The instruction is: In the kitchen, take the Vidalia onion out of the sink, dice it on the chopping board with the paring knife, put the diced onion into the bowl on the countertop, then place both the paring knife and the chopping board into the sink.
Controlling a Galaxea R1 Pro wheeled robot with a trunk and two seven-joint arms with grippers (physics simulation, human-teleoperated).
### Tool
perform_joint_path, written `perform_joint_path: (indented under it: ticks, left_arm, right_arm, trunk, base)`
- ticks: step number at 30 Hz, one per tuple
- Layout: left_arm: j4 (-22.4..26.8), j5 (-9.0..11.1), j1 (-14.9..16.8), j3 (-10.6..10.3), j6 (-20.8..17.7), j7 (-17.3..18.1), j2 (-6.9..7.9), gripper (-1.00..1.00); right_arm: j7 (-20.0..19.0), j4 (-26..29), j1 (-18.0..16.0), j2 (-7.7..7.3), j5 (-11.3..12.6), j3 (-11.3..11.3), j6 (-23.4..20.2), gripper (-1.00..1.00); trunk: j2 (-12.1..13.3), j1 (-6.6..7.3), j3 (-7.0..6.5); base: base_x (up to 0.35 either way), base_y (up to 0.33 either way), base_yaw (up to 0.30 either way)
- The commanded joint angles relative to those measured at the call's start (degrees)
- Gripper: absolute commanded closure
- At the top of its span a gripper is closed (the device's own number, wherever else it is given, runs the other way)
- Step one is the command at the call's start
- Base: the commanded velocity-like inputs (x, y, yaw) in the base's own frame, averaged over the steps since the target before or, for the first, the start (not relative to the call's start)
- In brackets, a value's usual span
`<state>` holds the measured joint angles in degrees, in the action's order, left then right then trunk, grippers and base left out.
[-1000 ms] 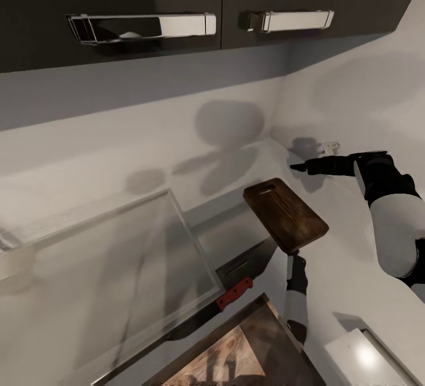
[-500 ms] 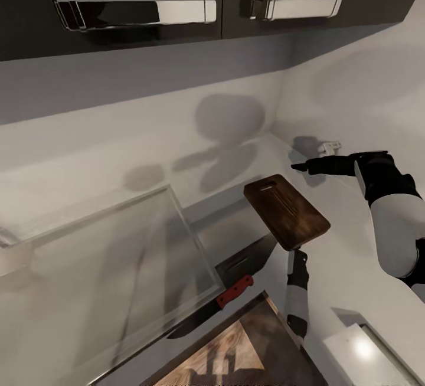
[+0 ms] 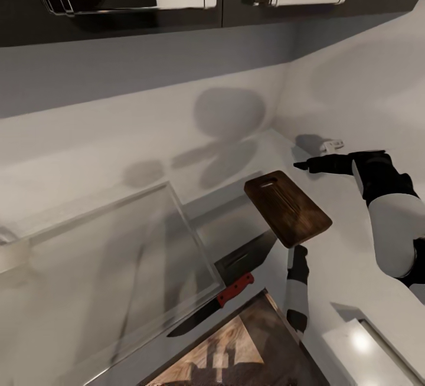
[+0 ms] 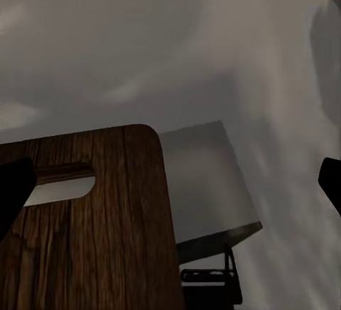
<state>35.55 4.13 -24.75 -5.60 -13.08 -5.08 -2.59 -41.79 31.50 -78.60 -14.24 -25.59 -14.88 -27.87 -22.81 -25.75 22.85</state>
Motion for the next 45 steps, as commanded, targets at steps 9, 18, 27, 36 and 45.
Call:
perform_joint_path:
  ticks: [9, 18, 27, 36, 45]
  left_arm:
    - [0.2, 0.4, 0.0, -0.3, -0.4, -0.4, 0.04, -1.0]
    - [0.2, 0.4, 0.0, -0.3, -0.4, 2.1, 0.04, -1.0]
    - [0.2, 0.4, -0.1, -0.3, -0.4, 2.3, 0.04, -1.0]
    - [0.2, 0.4, -0.1, -0.3, -0.4, 2.4, 0.04, -1.0]
    - [0.2, 0.4, 0.0, -0.3, -0.4, 2.4, 0.04, -1.0]
  right_arm:
    - [-0.2, 0.3, -0.1, 0.99, -0.5, -0.3, -0.3, -1.0]
    - [1.3, 0.4, -0.1, 1.57, -0.5, -0.3, -0.2, -1.0]
    - [1.4, 0.5, -0.1, 1.59, -0.5, -0.3, -0.2, -1.0]
    - [1.6, 0.7, -0.1, 1.63, -0.5, -0.3, -0.2, -1.0]
    - [1.7, 0.7, -0.1, 2.7, -0.5, -0.3, -0.2, -1.0]
  trunk:
    - [-0.1, -0.03, 0.92]
    - [-0.1, -0.03, 1.75]
    - [-0.1, -0.03, 2.58]
    - [-0.1, -0.03, 3.41]
    - [-0.1, -0.03, 4.23]
  base:
    - [0.0, 0.0, 0.0]
    - [0.0, 0.0, 0.0]
    - [0.0, 0.0, 0.0]
    - [0.0, 0.0, 0.0]
    - [0.0, 0.0, 0.0]
